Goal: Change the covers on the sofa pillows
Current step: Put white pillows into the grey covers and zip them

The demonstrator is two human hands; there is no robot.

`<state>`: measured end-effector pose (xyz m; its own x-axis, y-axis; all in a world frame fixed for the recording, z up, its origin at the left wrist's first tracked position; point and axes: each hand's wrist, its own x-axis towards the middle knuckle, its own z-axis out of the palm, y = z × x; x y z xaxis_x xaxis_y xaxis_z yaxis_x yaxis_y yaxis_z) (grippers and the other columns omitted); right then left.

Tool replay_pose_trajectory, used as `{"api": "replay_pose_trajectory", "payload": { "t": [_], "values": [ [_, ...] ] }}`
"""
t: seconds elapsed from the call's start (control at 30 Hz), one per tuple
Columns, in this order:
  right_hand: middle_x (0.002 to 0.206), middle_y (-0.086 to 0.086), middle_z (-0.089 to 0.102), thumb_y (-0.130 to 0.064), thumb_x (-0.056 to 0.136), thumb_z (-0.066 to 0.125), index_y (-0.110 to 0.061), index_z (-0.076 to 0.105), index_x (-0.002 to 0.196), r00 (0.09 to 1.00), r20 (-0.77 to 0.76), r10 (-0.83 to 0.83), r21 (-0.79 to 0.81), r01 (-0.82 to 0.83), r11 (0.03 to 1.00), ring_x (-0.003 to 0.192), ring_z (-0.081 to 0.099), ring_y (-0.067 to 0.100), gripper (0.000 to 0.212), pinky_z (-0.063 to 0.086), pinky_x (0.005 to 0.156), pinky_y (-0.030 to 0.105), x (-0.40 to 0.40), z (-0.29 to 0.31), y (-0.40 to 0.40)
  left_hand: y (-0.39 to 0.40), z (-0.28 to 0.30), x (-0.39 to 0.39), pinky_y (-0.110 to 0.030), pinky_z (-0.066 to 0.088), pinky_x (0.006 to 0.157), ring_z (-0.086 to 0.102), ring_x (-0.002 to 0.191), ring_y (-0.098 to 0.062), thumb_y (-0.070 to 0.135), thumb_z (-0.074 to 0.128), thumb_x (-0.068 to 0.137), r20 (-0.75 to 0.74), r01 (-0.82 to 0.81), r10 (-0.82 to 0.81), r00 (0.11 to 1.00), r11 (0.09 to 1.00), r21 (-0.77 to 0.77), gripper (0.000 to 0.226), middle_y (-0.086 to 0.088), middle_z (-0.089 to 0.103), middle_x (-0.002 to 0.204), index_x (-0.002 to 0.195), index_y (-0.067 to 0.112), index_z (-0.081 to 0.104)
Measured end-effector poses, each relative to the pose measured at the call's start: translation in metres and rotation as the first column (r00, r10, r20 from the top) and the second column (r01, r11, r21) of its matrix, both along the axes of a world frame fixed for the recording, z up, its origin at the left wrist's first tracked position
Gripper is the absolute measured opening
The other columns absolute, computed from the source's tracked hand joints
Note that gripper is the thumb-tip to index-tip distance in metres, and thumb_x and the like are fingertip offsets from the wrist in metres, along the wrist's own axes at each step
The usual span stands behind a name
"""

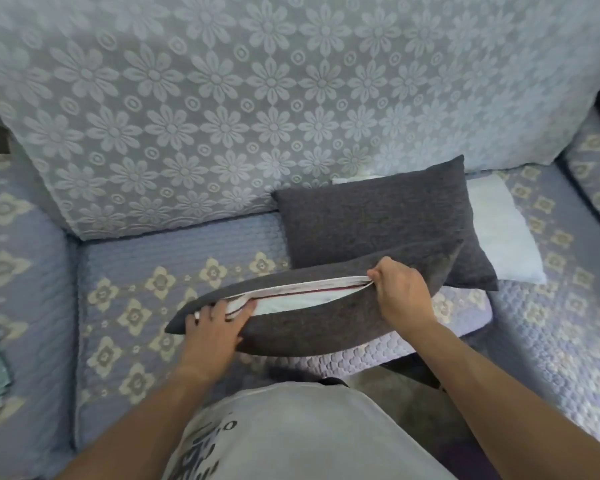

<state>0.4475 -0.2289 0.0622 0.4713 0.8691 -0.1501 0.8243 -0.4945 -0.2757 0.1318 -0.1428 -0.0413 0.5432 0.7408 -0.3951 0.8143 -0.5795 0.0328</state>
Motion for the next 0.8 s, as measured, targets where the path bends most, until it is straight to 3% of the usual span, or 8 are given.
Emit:
{"api": "replay_pose_trajectory", "payload": {
  "t": [0.1, 0.2, 0.3, 0.37, 0.43, 0.53, 0.63, 0.8],
  "values": [
    [0.069, -0.001, 0.053, -0.027, 0.104, 0.047, -0.012, 0.047, 0.078, 0.999, -0.042, -0.011, 0.024, 0.012, 1.000, 0.066, 0.055, 0.027, 0.030, 0.039, 0.060, 0.039, -0.018, 0.005, 0.013, 0.032, 0.021, -0.014, -0.066, 0.045, 0.091, 0.045, 0.117, -0.043, 0.017, 0.071, 0.084, -0.018, -0.012, 0.013, 1.000, 0.998, 0.067, 0.023, -0.017, 0.053, 0.130, 0.105, 0.024, 0.065],
    [0.069, -0.007, 0.051, -0.029, 0.104, 0.047, -0.010, 0.051, 0.082, 0.988, -0.137, -0.069, 0.023, 0.073, 0.997, 0.066, 0.051, 0.019, 0.029, 0.038, 0.062, 0.038, -0.035, 0.012, 0.027, 0.043, 0.052, -0.038, -0.073, 0.037, 0.090, 0.042, 0.122, -0.050, 0.009, 0.069, 0.073, 0.006, 0.023, -0.025, 1.000, 0.979, 0.202, 0.021, -0.019, 0.050, 0.141, 0.092, 0.018, 0.067],
    [0.070, -0.004, 0.057, -0.029, 0.104, 0.048, -0.014, 0.051, 0.080, 0.960, -0.244, -0.138, -0.017, 0.138, 0.990, 0.070, 0.056, 0.021, 0.029, 0.043, 0.064, 0.039, -0.061, 0.000, 0.030, 0.043, 0.077, -0.071, -0.068, 0.039, 0.084, 0.048, 0.113, -0.044, 0.018, 0.069, 0.070, 0.002, 0.028, -0.029, 1.000, 0.968, 0.248, 0.016, -0.012, 0.062, 0.126, 0.086, 0.015, 0.068],
    [0.070, 0.000, 0.059, -0.029, 0.104, 0.048, -0.014, 0.051, 0.079, 0.936, -0.303, -0.177, -0.049, 0.171, 0.984, 0.070, 0.057, 0.025, 0.029, 0.042, 0.062, 0.039, -0.094, -0.025, 0.036, 0.042, 0.076, -0.079, -0.061, 0.042, 0.087, 0.050, 0.110, -0.037, 0.026, 0.067, 0.071, 0.037, 0.023, -0.031, 0.999, 0.980, 0.199, 0.026, -0.007, 0.063, 0.120, 0.095, 0.017, 0.067],
    [0.072, 0.001, 0.059, -0.031, 0.104, 0.047, -0.016, 0.049, 0.080, 0.931, -0.324, -0.168, -0.089, 0.147, 0.985, 0.073, 0.058, 0.029, 0.029, 0.040, 0.062, 0.038, -0.128, -0.052, 0.047, 0.036, 0.055, -0.068, -0.054, 0.042, 0.102, 0.050, 0.124, -0.032, 0.035, 0.060, 0.079, 0.145, 0.123, -0.127, 0.981, 0.992, 0.034, 0.047, -0.006, 0.057, 0.136, 0.123, 0.017, 0.058],
    [0.078, 0.005, 0.063, -0.031, 0.103, 0.047, -0.019, 0.046, 0.080, 0.932, -0.359, -0.048, -0.074, 0.023, 0.997, 0.080, 0.061, 0.034, 0.027, 0.038, 0.065, 0.038, -0.175, -0.086, 0.071, 0.027, 0.006, -0.034, -0.046, 0.025, 0.121, 0.031, 0.147, -0.028, 0.042, 0.050, 0.086, 0.293, 0.315, -0.261, 0.920, 0.936, -0.158, 0.074, -0.008, 0.033, 0.161, 0.152, 0.014, 0.034],
    [0.076, 0.003, 0.060, -0.030, 0.103, 0.049, -0.018, 0.045, 0.081, 0.946, -0.320, -0.057, -0.036, 0.048, 0.998, 0.080, 0.061, 0.035, 0.026, 0.033, 0.064, 0.036, -0.181, -0.096, 0.084, 0.032, -0.029, -0.007, -0.043, 0.014, 0.125, 0.019, 0.153, -0.027, 0.050, 0.049, 0.088, 0.297, 0.325, -0.257, 0.920, 0.922, -0.211, 0.081, -0.007, 0.025, 0.164, 0.157, 0.015, 0.025],
    [0.067, -0.008, 0.045, -0.032, 0.104, 0.045, -0.015, 0.044, 0.081, 0.971, -0.235, 0.037, -0.066, -0.054, 0.996, 0.068, 0.052, 0.027, 0.029, 0.030, 0.061, 0.037, -0.163, -0.097, 0.086, 0.042, -0.053, 0.014, -0.048, 0.031, 0.107, 0.038, 0.133, -0.032, 0.063, 0.048, 0.088, 0.069, 0.224, -0.214, 0.974, 0.945, -0.239, 0.072, -0.005, 0.040, 0.151, 0.149, 0.028, 0.037]
  ]
}}
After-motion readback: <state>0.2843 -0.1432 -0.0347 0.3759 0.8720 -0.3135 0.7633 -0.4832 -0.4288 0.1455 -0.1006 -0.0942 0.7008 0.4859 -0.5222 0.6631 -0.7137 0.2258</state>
